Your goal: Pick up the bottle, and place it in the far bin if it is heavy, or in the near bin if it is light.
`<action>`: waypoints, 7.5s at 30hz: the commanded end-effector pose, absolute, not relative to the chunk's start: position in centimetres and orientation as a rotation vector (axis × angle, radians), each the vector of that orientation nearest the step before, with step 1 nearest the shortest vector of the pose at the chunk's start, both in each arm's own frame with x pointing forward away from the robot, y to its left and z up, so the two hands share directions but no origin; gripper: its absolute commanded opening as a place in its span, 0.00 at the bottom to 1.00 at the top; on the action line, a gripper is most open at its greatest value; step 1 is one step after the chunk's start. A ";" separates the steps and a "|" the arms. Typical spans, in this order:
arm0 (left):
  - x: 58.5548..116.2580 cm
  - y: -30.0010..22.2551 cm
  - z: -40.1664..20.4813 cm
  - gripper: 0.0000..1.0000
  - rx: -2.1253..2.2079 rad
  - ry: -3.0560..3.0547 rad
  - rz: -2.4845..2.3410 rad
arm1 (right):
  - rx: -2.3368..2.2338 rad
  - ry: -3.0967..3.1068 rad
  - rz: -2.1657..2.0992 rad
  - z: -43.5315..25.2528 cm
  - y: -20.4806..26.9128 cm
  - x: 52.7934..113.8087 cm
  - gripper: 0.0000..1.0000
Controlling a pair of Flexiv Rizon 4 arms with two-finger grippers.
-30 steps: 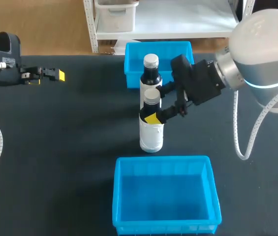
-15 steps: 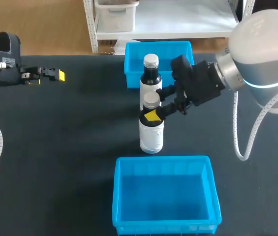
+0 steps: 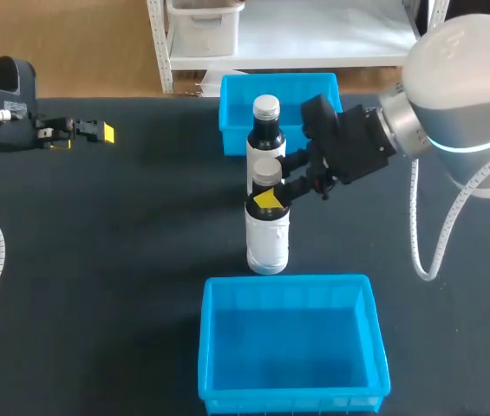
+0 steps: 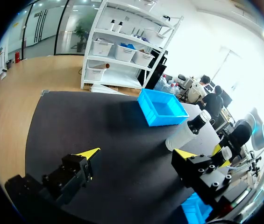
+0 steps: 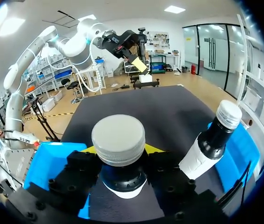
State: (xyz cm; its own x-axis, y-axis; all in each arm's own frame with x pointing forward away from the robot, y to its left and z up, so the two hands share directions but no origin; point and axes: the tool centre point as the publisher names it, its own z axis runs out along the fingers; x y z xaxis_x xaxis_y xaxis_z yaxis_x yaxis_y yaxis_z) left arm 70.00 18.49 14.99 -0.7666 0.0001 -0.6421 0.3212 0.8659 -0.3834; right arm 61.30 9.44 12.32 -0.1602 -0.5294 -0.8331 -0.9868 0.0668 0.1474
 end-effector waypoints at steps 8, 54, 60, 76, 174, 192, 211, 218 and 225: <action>70.0 18.5 15.0 1.00 0.231 2.374 -0.636 | -1.492 1.754 0.965 13.3 8.3 61.8 0.39; 70.0 18.5 15.0 1.00 0.231 2.374 -0.636 | -1.758 1.526 1.053 24.8 -2.3 55.4 0.00; 70.0 18.5 15.0 1.00 0.231 2.374 -0.636 | -1.838 1.427 1.145 24.6 1.4 53.5 0.00; 70.0 18.5 15.0 1.00 0.231 2.374 -0.636 | -2.019 1.232 1.290 21.8 9.6 45.9 0.00; 70.0 18.5 15.0 1.00 0.231 2.374 -0.636 | -1.560 1.813 1.002 12.9 -4.8 73.8 1.00; 70.0 18.5 15.0 1.00 0.231 2.374 -0.636 | -1.608 1.737 1.012 12.2 2.9 74.5 1.00; 70.0 18.5 15.0 1.00 0.231 2.374 -0.636 | -1.615 1.696 1.031 12.1 5.1 75.6 1.00; 70.0 18.5 15.0 1.00 0.231 2.374 -0.636 | -1.603 1.685 1.045 12.2 6.3 75.3 1.00; 70.0 18.5 15.0 1.00 0.231 2.374 -0.636 | -1.613 1.670 1.060 12.1 7.5 74.7 1.00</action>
